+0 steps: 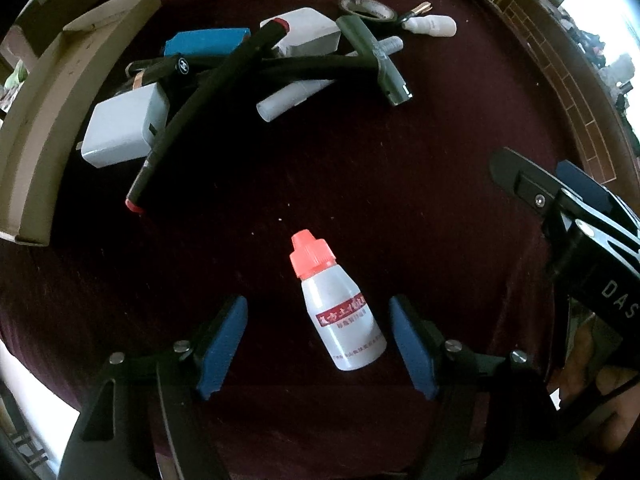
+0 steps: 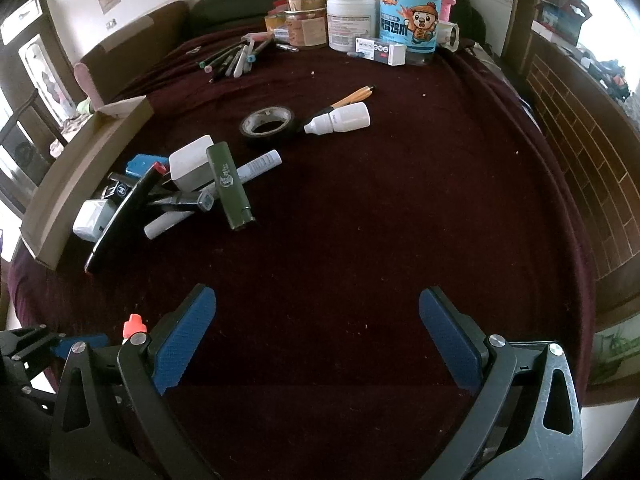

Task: Organize rigid objects
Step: 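Lower the left gripper onto the white bottle with orange cap, then close the left gripper on the bottle while the right gripper grasps the dark green tube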

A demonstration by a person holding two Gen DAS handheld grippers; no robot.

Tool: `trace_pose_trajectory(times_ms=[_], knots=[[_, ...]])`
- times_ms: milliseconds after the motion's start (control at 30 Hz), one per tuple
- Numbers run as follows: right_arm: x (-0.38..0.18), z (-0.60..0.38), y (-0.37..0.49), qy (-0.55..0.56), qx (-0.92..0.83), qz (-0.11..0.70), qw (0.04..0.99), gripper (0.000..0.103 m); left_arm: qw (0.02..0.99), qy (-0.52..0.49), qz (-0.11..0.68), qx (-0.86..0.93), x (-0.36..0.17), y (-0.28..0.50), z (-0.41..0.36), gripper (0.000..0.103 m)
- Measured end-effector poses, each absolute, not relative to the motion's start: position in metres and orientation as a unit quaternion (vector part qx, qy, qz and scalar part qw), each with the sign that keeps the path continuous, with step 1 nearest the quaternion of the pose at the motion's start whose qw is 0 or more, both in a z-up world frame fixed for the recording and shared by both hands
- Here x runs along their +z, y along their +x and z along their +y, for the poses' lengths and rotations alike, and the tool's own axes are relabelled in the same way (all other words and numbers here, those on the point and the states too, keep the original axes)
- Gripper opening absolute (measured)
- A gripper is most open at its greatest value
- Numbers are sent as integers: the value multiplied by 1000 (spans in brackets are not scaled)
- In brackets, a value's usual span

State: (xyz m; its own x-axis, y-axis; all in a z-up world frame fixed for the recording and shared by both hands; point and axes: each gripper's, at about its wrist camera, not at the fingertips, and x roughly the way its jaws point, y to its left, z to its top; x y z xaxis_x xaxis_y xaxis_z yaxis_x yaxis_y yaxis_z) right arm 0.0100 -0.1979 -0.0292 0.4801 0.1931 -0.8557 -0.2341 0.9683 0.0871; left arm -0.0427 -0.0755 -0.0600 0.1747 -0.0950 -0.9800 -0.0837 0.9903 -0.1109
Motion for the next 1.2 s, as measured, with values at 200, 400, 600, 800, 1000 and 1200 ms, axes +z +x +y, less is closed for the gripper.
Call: trace_pose_trajectory(times_ms=[200,400,600,800,1000,1200], knots=[[-28,-198,9,-22,126,493,861,103,764,-63,642,3,-64,-56,-95,67],[-27,-200,7,-21,127,490,862,103,765,-62,641,6,-67,-55,-109,64],[-24,-199,5,-20,128,488,863,103,763,-61,643,4,-71,-52,-118,63],[-25,-198,4,-17,129,489,862,103,765,-62,641,6,-74,-57,-118,46],[-27,-186,3,-24,148,494,857,103,770,-119,627,5,-76,-73,-111,29],[-20,-166,16,-46,204,489,847,98,767,-167,619,36,-76,-57,-67,29]])
